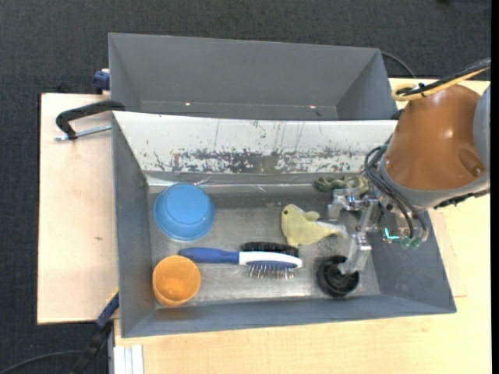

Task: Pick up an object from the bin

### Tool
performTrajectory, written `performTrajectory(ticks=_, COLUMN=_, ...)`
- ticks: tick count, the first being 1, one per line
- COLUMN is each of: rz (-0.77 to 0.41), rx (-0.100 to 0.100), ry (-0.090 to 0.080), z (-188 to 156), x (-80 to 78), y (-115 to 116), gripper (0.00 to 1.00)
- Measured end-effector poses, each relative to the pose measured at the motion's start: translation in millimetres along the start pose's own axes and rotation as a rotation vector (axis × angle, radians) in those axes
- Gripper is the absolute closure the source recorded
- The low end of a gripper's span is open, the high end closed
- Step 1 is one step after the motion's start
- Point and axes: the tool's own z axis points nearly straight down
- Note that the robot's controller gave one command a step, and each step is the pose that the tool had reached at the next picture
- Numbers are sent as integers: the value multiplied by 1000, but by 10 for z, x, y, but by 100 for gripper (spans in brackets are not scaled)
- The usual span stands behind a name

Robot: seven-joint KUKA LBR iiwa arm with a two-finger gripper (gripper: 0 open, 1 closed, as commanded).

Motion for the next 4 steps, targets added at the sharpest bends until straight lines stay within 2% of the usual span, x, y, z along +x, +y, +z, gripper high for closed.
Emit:
performTrajectory(ticks=1, rz=-213, rx=0, ry=-7, z=804, x=-510, y=455, gripper=0)
performTrajectory(ticks=2, rz=81, rx=-2, ry=-10, z=1107, x=-481, y=246, gripper=0)
performTrajectory(ticks=3, rz=80, rx=-2, ry=-18, z=1078, x=-503, y=252, gripper=100)
performTrajectory(ticks=4, rz=52, rx=0, ry=-24, z=-504, x=-596, y=242, gripper=100)
